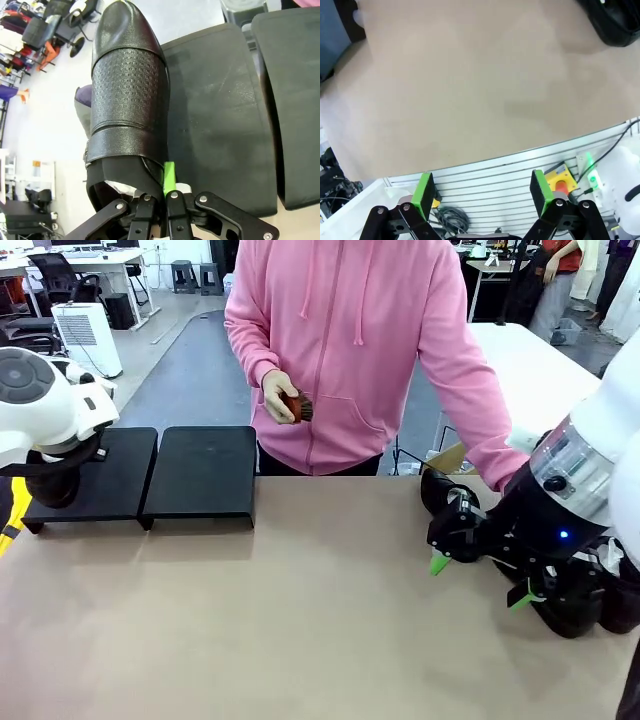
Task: Organize the shoes by placing them on the stand.
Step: Place the Shoe from the middle of the table onto the Shoes Stand.
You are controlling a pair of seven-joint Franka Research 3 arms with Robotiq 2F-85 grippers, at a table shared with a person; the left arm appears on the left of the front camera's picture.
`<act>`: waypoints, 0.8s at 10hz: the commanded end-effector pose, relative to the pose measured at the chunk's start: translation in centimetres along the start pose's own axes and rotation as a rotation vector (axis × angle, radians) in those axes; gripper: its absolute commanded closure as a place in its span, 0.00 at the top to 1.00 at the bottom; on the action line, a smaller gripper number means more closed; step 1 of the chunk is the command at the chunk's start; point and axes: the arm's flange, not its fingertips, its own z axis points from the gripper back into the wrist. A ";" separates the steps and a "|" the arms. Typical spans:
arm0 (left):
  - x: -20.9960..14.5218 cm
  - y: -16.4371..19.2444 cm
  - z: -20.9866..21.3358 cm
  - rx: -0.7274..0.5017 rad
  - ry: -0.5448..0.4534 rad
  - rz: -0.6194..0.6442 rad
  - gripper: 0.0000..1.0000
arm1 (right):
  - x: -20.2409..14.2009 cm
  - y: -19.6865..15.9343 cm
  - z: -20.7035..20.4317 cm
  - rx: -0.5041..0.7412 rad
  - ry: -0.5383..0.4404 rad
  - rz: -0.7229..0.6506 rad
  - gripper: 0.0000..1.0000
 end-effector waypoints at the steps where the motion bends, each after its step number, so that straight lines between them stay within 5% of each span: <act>1: -0.2 0.1 -1.6 0.011 -0.041 0.017 0.00 | 0.0 0.2 0.1 0.008 -0.013 0.003 1.00; 6: -0.7 0.0 -3.0 0.060 -0.060 0.032 0.00 | 0.0 0.2 0.1 0.008 -0.013 0.003 1.00; 7: -0.9 -0.1 -3.1 0.058 -0.045 0.039 0.08 | 0.0 0.2 0.1 0.008 -0.013 0.003 1.00; 8: -1.1 -0.2 -3.2 0.059 -0.033 0.040 0.27 | 0.0 0.2 0.1 0.008 -0.013 0.003 1.00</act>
